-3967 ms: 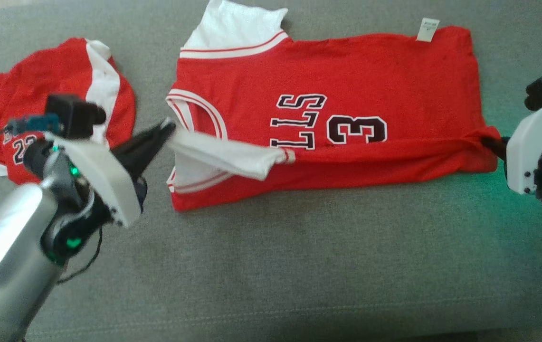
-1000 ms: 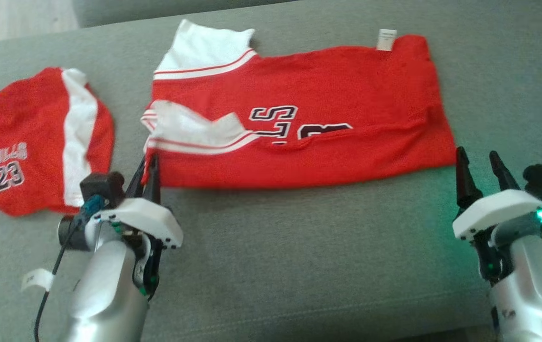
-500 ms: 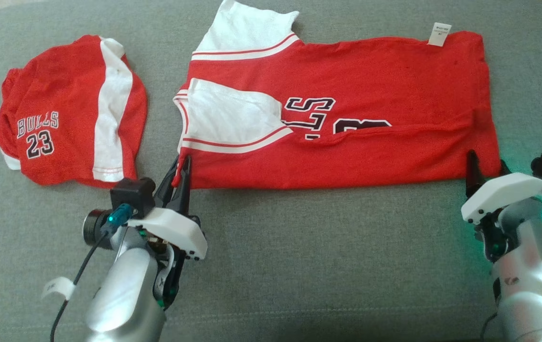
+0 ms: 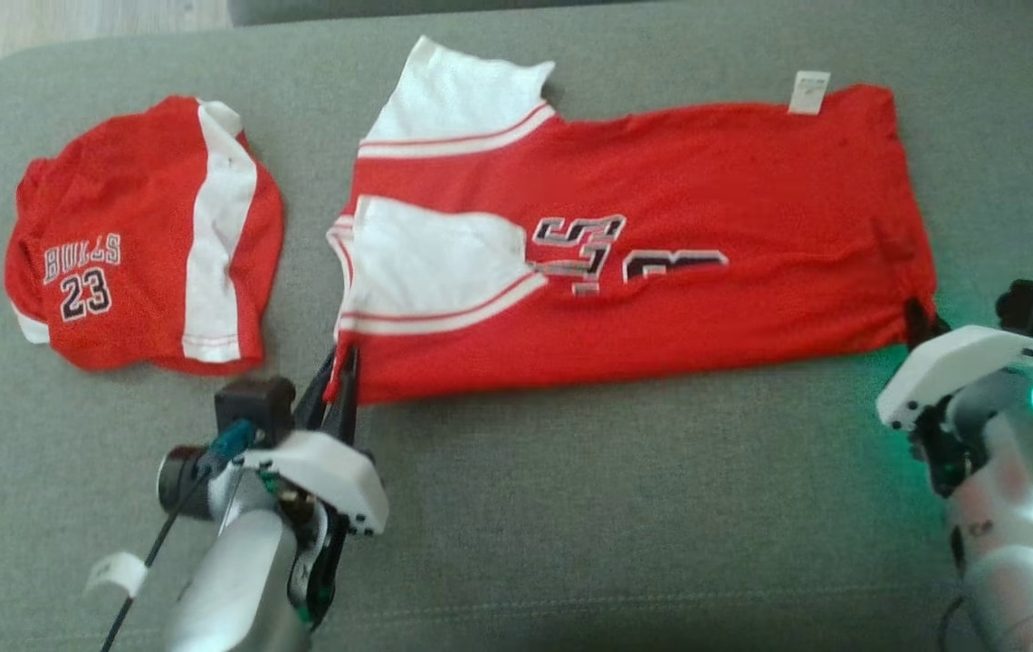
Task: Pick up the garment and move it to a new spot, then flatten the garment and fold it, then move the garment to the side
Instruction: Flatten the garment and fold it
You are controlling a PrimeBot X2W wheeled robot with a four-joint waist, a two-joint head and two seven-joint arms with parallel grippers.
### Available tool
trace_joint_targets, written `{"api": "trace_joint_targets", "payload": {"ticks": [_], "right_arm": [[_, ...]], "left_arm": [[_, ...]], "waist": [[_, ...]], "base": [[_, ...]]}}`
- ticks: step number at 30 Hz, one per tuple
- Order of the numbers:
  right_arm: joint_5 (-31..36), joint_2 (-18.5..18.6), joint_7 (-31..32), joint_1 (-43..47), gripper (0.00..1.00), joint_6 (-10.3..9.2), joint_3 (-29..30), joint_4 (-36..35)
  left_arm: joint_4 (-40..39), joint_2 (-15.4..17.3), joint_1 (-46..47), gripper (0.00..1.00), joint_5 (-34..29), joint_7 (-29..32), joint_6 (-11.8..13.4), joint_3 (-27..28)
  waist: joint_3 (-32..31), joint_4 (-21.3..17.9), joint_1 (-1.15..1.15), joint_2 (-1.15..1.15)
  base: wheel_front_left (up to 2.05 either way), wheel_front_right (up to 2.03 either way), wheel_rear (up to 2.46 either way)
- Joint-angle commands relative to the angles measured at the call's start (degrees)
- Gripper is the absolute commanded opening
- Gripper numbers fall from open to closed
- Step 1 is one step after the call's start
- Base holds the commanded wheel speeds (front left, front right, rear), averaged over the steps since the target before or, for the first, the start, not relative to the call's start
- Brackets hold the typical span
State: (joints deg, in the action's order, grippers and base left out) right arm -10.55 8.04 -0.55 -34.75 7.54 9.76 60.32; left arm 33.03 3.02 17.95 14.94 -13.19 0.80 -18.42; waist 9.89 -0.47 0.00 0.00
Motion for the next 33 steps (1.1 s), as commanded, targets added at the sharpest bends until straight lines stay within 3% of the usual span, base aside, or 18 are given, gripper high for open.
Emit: {"api": "trace_joint_targets", "payload": {"ticks": [1, 8, 17, 26, 27, 28, 30, 33], "right_arm": [[-1.0, 1.8, -0.1, -0.4, 0.0, -0.05, -2.1, -1.7], [-6.5, 6.1, 6.2, 3.5, 0.0, -0.05, -8.6, -6.0], [-16.5, 13.4, 16.7, 13.6, 0.0, -0.05, -14.1, -17.7], [-20.9, 15.2, 22.7, 21.1, 0.0, -0.05, -14.6, -26.3], [-20.7, 15.3, 22.4, 21.8, 0.94, -0.05, -14.4, -27.3], [-20.7, 15.1, 22.0, 22.3, 1.0, -0.05, -13.7, -27.9], [-20.4, 14.8, 21.2, 23.0, 1.0, -0.05, -12.5, -29.3], [-18.3, 14.3, 18.6, 22.2, 1.0, -0.05, -10.2, -31.7]], "left_arm": [[-0.8, 1.4, 0.3, 0.0, 0.5, -0.2, 0.4, 1.8], [0.8, 1.9, -2.5, 0.0, 2.0, 1.4, 0.6, 2.2], [-0.3, 2.9, -7.2, 0.0, 3.5, 3.4, 0.3, 1.9], [-2.7, 3.0, -10.9, 0.0, 4.1, 4.8, 0.8, 0.9], [-2.8, 3.0, -11.2, 0.0, 4.1, 5.2, 0.8, 0.7], [-2.9, 3.0, -11.6, 0.0, 4.2, 5.5, 0.8, 0.5], [-3.2, 3.0, -12.1, 1.0, 4.4, 6.1, 1.3, 0.5], [-4.6, 3.4, -11.9, 1.0, 4.4, 6.5, 2.2, 0.9]], "waist": [[-1.5, -0.2, 0.0, 0.0], [-3.8, -0.1, 0.0, 0.0], [-6.8, 0.6, 0.0, 0.0], [-9.1, -0.8, 0.0, 0.0], [-9.3, -1.0, 0.0, 0.0], [-9.4, -1.1, 0.0, 0.0], [-9.4, -1.5, 0.0, 0.0], [-8.1, -2.1, 0.0, 0.0]], "base": [[0.0, 0.0, 0.0], [0.0, 0.0, 0.0], [0.0, 0.0, 0.0], [0.0, 0.0, 0.0], [0.0, 0.0, 0.0], [0.0, 0.0, 0.0], [0.0, 0.0, 0.0], [0.0, 0.0, 0.0]]}}
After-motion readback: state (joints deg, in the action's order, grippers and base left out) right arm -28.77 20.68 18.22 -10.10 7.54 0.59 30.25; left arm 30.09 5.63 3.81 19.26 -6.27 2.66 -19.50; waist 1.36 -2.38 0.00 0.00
